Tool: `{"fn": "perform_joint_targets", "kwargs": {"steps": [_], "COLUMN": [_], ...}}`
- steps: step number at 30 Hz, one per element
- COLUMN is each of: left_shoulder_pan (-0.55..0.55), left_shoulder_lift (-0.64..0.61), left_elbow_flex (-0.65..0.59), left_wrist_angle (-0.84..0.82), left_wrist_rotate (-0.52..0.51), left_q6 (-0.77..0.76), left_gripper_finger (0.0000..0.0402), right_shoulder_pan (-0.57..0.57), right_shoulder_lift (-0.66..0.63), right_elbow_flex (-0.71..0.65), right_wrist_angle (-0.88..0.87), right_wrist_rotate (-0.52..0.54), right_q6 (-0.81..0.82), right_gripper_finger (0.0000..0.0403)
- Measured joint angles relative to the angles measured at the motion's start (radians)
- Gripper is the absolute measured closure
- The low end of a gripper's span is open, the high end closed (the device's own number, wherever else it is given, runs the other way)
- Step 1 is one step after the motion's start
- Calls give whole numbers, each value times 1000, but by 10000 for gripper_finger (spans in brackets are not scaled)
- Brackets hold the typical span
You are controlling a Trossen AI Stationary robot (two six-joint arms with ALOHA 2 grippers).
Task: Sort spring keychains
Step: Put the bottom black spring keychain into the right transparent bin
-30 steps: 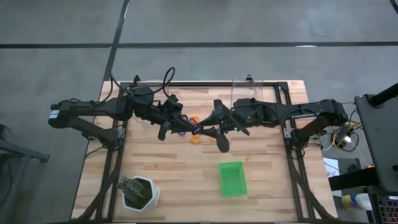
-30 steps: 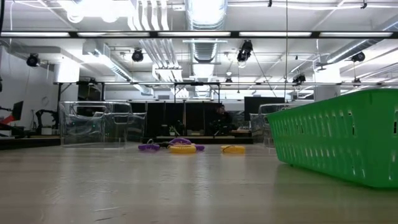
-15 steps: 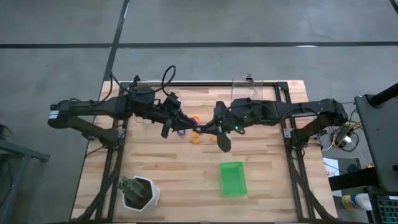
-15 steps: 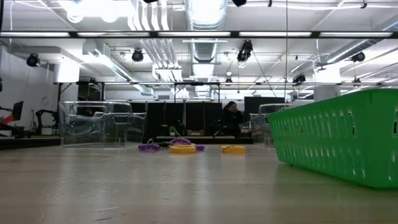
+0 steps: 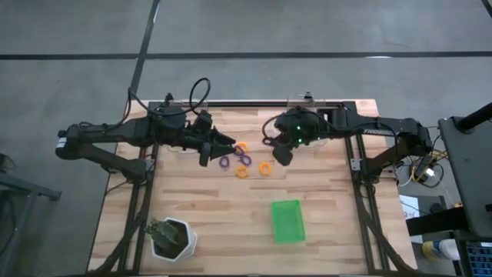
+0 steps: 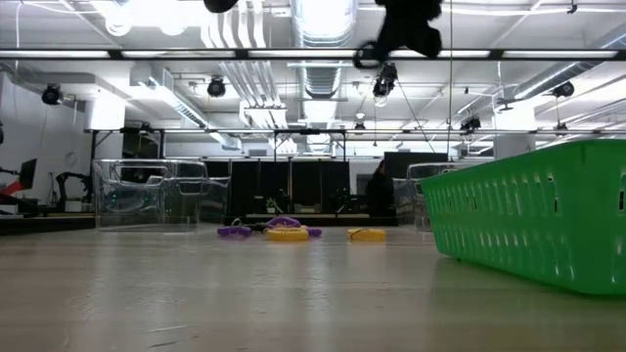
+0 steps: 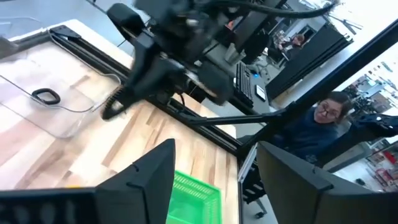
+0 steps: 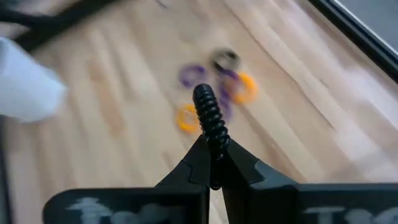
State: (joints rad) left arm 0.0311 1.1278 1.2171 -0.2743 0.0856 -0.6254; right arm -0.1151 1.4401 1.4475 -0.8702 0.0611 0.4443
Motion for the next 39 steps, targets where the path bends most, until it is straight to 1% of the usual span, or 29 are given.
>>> {"fn": "perform_joint_targets", "kwargs": {"steps": [5, 8, 14, 18, 21, 25, 28, 36, 39], "left_shoulder_pan": [0, 0, 0, 0, 0, 0, 0, 0, 0], "left_shoulder_lift": [-1, -1, -1, -1, -1, -1, -1, -1, -1], "left_elbow_flex": [0, 0, 0, 0, 0, 0, 0, 0, 0], "left_wrist_angle": [2, 2, 3, 3, 4, 4, 4, 4, 4], "left_wrist_rotate": [-8, -8, -8, -7, -7, -6, -6, -6, -6], "left_q6": [1, 1, 1, 1, 2, 3, -1, -2, 3], "left_gripper_finger": [182, 182, 182, 182, 182, 182, 182, 182, 182], "right_shoulder_pan": [-96, -172, -324, -418, -481, -534, -571, -600, -600], "right_shoulder_lift": [1, 1, 2, 2, 2, 3, 3, 3, 3], "right_elbow_flex": [-2, -14, -104, -196, -274, -374, -429, -494, -505], "right_wrist_angle": [-150, -217, -248, -209, -106, 28, 58, 103, 132], "right_wrist_rotate": [64, 74, 66, 58, 3, -20, -21, -20, -19], "right_q6": [12, 16, 2, -20, -49, -47, -46, -52, -52], "right_gripper_finger": [392, 391, 391, 390, 390, 390, 390, 390, 378]}}
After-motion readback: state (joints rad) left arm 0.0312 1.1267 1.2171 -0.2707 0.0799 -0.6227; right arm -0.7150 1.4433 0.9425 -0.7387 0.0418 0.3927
